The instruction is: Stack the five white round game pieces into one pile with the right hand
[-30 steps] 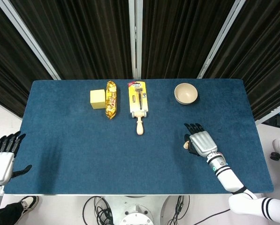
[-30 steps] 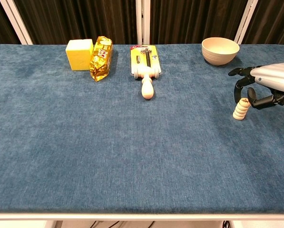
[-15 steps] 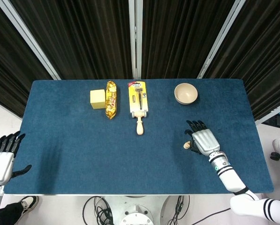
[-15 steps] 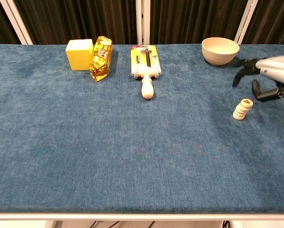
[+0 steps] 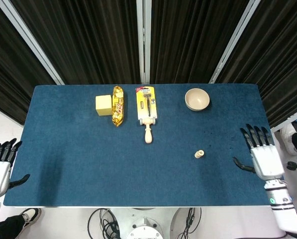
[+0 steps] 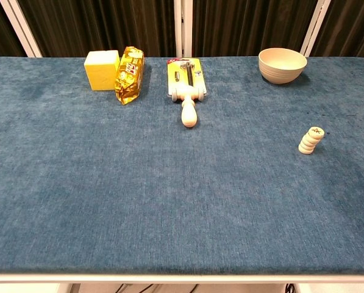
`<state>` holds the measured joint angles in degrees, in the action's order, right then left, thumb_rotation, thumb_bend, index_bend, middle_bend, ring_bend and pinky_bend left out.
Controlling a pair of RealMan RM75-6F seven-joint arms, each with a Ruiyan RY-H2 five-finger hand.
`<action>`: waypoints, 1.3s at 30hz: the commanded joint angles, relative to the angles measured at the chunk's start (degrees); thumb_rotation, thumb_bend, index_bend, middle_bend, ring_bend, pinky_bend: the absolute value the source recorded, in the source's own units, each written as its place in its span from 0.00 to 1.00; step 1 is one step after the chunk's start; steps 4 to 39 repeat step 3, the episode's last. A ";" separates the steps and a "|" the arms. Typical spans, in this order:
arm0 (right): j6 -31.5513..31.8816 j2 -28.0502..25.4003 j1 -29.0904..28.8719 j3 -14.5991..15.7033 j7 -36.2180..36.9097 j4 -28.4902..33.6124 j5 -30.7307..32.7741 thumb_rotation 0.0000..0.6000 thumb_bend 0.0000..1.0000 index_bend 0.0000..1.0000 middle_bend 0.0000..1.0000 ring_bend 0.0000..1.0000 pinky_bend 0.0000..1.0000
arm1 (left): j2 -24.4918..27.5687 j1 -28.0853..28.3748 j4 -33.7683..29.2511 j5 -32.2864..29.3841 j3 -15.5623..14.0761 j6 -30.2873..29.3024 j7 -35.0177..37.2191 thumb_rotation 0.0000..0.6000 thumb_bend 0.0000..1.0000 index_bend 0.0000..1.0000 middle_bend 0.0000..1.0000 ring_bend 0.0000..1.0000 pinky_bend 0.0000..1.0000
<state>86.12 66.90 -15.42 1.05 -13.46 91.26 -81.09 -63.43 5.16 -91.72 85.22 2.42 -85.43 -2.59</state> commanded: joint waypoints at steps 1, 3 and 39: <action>2.17 -2.15 3.85 1.00 4.18 -2.24 -0.27 0.52 0.21 0.00 0.00 0.00 0.00 | -0.31 0.03 0.38 0.23 0.05 -0.16 -0.29 1.00 0.14 0.08 0.00 0.00 0.00; 1.26 -2.22 4.24 0.78 5.44 -2.62 0.20 0.51 0.20 0.00 0.00 0.00 0.00 | -0.41 0.11 0.47 0.18 -0.01 0.09 -0.59 1.00 0.14 0.08 0.00 0.00 0.00; 1.26 -2.22 4.24 0.78 5.44 -2.62 0.20 0.51 0.20 0.00 0.00 0.00 0.00 | -0.41 0.11 0.47 0.18 -0.01 0.09 -0.59 1.00 0.14 0.08 0.00 0.00 0.00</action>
